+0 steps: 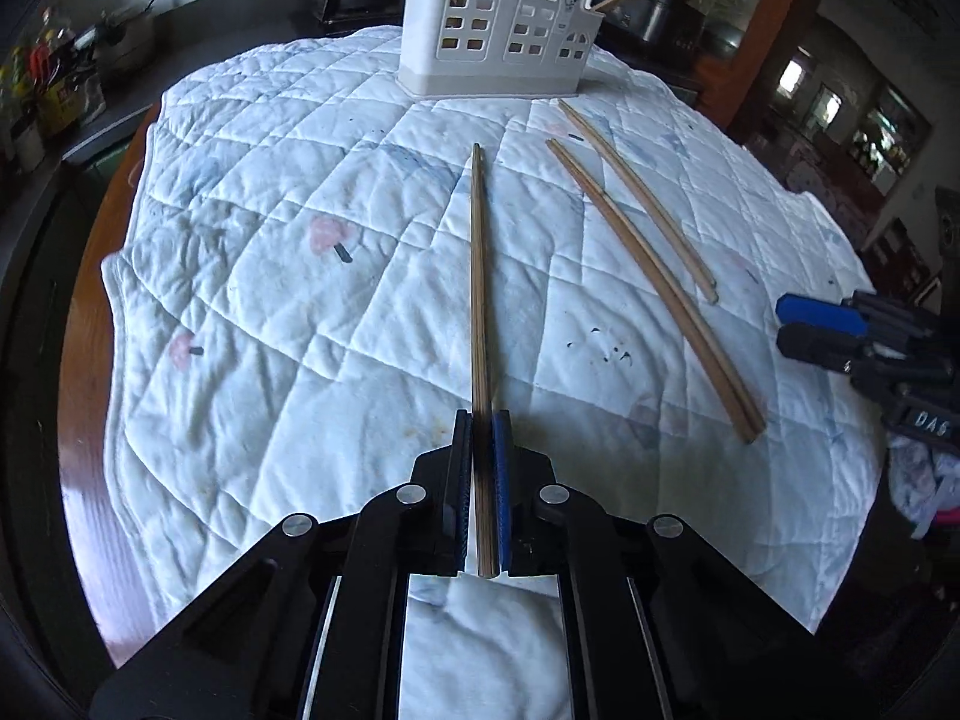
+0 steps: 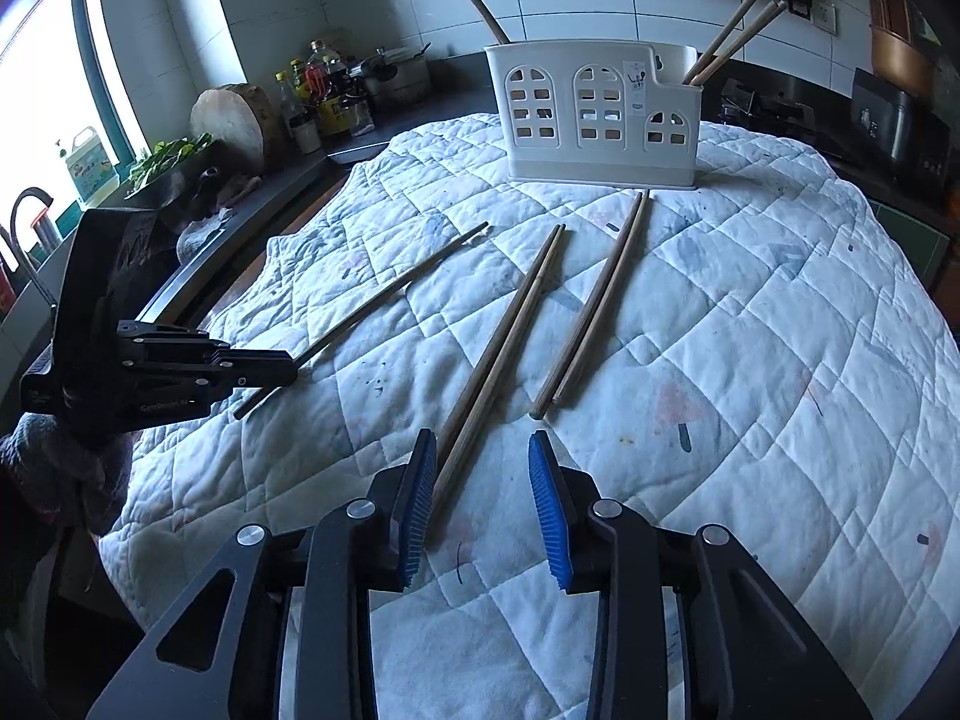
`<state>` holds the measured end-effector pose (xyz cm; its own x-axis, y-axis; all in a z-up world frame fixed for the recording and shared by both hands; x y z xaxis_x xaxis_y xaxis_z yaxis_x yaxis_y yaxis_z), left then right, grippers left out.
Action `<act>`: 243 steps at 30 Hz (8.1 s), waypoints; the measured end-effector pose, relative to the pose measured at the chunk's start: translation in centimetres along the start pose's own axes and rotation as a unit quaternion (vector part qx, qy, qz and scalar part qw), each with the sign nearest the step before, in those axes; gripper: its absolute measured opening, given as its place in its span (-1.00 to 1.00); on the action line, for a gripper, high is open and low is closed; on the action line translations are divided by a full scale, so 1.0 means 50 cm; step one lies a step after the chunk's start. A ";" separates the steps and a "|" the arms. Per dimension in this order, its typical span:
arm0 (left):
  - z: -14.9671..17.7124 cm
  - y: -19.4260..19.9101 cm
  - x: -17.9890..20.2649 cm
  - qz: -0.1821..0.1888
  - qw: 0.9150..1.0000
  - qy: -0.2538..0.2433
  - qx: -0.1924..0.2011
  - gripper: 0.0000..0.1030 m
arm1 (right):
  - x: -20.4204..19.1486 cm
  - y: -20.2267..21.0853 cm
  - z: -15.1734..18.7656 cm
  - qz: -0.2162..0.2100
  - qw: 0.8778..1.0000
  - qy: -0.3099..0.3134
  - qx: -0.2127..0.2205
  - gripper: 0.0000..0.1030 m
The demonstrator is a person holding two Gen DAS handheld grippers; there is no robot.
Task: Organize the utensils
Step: 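Close the left tool on a loose wooden chopstick, then close the right tool on a chopstick while the left tool holds its chopstick, then regrip the chopstick with the left tool and lift it off the cloth, then carry both chopsticks over the white holder and open both tools to drop them in, then bring both open tools back down over the remaining chopsticks on the cloth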
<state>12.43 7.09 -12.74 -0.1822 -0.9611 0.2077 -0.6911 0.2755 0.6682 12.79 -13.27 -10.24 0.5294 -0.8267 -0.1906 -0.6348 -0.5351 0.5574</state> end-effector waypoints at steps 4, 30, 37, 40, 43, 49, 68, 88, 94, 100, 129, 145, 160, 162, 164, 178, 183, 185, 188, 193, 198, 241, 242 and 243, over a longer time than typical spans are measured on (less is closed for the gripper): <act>0.011 -0.003 0.004 0.002 0.999 0.045 0.008 -0.87 | -0.003 -0.017 0.014 0.000 1.000 -0.018 -0.008 -0.56; 0.035 0.003 0.011 -0.033 0.995 0.086 0.044 -0.79 | -0.029 -0.062 0.044 0.042 0.997 -0.061 -0.020 -0.76; 0.021 -0.012 0.003 -0.024 0.995 0.096 0.031 -0.80 | -0.032 -0.059 0.043 0.044 0.998 -0.045 -0.009 -0.83; 0.017 -0.013 -0.004 -0.025 0.993 0.113 0.032 -0.86 | -0.036 -0.045 0.038 0.046 0.999 -0.029 0.001 -0.86; 0.007 0.001 0.009 -0.032 0.993 0.102 0.049 -0.88 | -0.040 -0.019 0.024 0.056 0.998 0.000 0.021 -0.86; -0.052 0.061 0.049 -0.016 0.991 0.073 0.115 -0.88 | -0.035 0.042 -0.042 0.054 0.995 0.025 0.074 -0.86; 0.020 -0.005 0.050 -0.058 0.996 0.049 0.050 -0.61 | -0.016 0.081 -0.108 0.038 0.992 0.025 0.115 -0.86; 0.011 -0.032 0.059 -0.103 0.994 0.006 0.034 -0.80 | -0.012 0.078 -0.101 0.036 0.993 0.024 0.111 -0.86; -0.004 -0.044 0.053 -0.080 0.997 -0.001 -0.016 -0.83 | -0.012 0.081 -0.114 0.037 0.992 0.031 0.113 -0.86; -0.011 -0.048 0.059 -0.074 0.997 -0.017 -0.031 -0.86 | -0.012 0.081 -0.120 0.036 0.992 0.033 0.115 -0.86; -0.351 0.084 0.088 -0.007 0.984 0.032 0.175 -0.90 | 0.050 0.121 -0.466 0.000 0.986 0.075 0.148 -0.86; -0.610 0.134 0.133 -0.002 0.968 0.006 0.250 -0.90 | 0.126 0.105 -0.646 0.084 0.977 0.119 0.155 -0.86; -0.705 0.021 0.091 -0.052 0.965 0.012 0.255 -0.90 | 0.182 -0.034 -0.649 0.078 0.985 0.102 0.118 -0.86; -0.695 0.004 0.081 -0.049 0.968 0.013 0.245 -0.89 | 0.184 -0.051 -0.641 0.080 0.985 0.103 0.110 -0.86; -0.686 -0.011 0.076 -0.043 0.971 0.016 0.236 -0.89 | 0.186 -0.067 -0.634 0.080 0.986 0.102 0.102 -0.86; -0.636 -0.015 0.074 0.012 0.974 0.021 0.226 -0.51 | 0.204 -0.089 -0.599 0.082 0.989 0.085 0.089 -0.72; -0.606 0.018 0.084 0.038 0.971 0.029 0.235 -0.29 | 0.180 -0.044 -0.590 0.081 0.986 0.097 0.108 -0.51; -0.589 0.040 0.090 0.048 0.968 0.032 0.244 -0.04 | 0.167 -0.022 -0.582 0.077 0.985 0.104 0.116 -0.44; -0.562 0.072 0.101 0.059 0.965 0.034 0.252 -0.02 | 0.147 0.007 -0.561 0.072 0.984 0.108 0.124 -0.36; -0.510 0.130 0.117 0.078 0.960 0.034 0.266 0.12 | 0.119 0.044 -0.505 0.068 0.983 0.113 0.127 -0.21; -0.452 0.183 0.129 0.112 0.953 0.043 0.279 0.26 | 0.088 0.067 -0.442 0.068 0.982 0.123 0.124 -0.15; -0.076 0.173 0.070 0.079 0.960 0.142 0.228 0.36 | 0.048 -0.069 -0.062 0.049 0.999 -0.007 0.013 -0.52; -0.072 0.170 0.069 0.072 0.961 0.139 0.226 0.36 | 0.050 -0.076 -0.061 0.050 0.999 -0.012 0.010 -0.54; -0.069 0.166 0.069 0.061 0.964 0.134 0.223 0.36 | 0.052 -0.083 -0.060 0.051 0.999 -0.016 0.008 -0.54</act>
<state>8.46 6.13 -4.00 -0.1356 -0.8651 0.4829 -0.9185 0.2924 0.2660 18.50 -12.66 -10.64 0.4431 -0.8823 -0.1586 -0.6937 -0.4496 0.5627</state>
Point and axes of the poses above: each gripper's, at about its wrist camera, not at the fingertips, and y roughly against the way its jaws point, x to its right, z to its underside, the point moved 4 cm from there along -y, roughly the way its jaws point, and after that the axes turned 14 degrees about x, right-handed, at the moved point
